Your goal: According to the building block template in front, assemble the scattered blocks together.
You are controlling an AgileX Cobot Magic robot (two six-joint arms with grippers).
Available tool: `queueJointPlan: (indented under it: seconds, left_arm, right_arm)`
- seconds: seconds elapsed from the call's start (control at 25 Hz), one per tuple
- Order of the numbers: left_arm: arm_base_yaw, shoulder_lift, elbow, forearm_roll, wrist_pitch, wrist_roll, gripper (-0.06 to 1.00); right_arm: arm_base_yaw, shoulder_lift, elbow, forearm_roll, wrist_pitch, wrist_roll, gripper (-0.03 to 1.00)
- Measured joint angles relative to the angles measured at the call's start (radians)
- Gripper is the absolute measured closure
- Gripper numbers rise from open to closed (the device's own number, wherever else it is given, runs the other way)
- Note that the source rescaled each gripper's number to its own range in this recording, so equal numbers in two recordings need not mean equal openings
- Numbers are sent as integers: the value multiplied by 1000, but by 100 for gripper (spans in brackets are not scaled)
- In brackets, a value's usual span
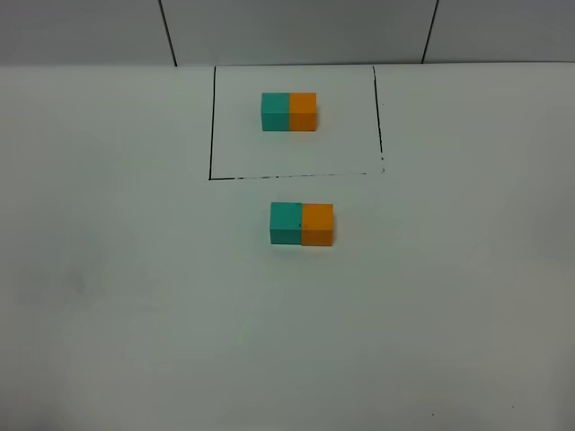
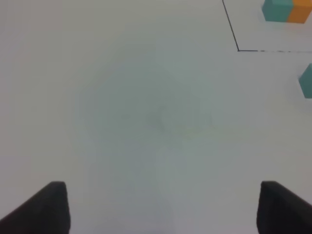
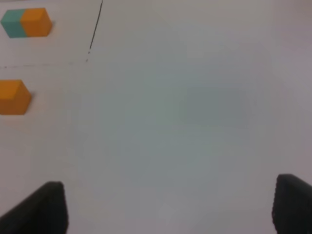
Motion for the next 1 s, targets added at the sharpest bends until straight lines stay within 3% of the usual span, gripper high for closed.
queueJointPlan:
  seconds: [1.0]
  left_arm:
    - [0, 0, 0, 0, 0, 0, 27]
  right_arm:
    - [0, 0, 0, 1, 0, 17, -3]
